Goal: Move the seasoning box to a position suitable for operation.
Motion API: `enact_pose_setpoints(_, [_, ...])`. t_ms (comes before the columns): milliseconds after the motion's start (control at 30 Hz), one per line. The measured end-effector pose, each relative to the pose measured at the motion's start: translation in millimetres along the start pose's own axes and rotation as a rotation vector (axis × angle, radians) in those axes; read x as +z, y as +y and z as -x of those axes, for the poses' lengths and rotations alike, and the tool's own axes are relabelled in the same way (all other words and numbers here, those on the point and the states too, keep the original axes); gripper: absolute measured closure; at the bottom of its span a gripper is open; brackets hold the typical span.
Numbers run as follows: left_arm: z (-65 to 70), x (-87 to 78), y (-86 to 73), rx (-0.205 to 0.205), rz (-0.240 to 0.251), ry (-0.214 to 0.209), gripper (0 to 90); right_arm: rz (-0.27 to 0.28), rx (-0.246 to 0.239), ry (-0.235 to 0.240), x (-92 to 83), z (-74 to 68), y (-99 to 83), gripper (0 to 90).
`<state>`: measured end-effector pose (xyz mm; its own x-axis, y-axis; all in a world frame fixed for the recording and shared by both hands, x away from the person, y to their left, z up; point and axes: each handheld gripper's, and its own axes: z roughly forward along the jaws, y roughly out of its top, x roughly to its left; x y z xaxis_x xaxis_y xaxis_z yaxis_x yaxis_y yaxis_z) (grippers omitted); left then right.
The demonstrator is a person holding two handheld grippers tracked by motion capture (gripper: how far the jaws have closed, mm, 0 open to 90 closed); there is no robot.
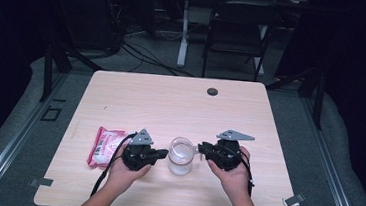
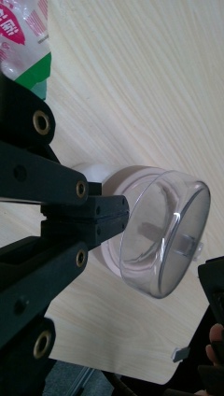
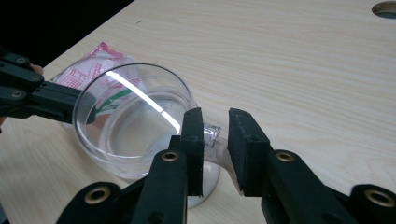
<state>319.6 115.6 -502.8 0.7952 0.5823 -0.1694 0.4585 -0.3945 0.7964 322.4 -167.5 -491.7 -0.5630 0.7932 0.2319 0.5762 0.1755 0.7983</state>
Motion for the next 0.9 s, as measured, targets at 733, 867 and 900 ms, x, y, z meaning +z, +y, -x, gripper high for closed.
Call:
enact_pose_setpoints(733, [2.4, 0.8, 20.5, 0.009, 0.049, -0.026, 85.4, -0.033, -0.232, 0.012, -9.6, -32.7, -15.8, 51.1])
enact_pose_setpoints(867, [4.4, 0.8, 20.7, 0.014, 0.055, -0.021, 82.9, -0.037, -0.245, 0.007, -5.5, -35.3, -17.8, 51.2])
enact_pose_setpoints(900, [4.9, 0.4, 20.9, 0.014, 0.052, -0.019, 82.4, -0.042, -0.252, 0.007, -4.7, -35.5, -18.0, 51.4])
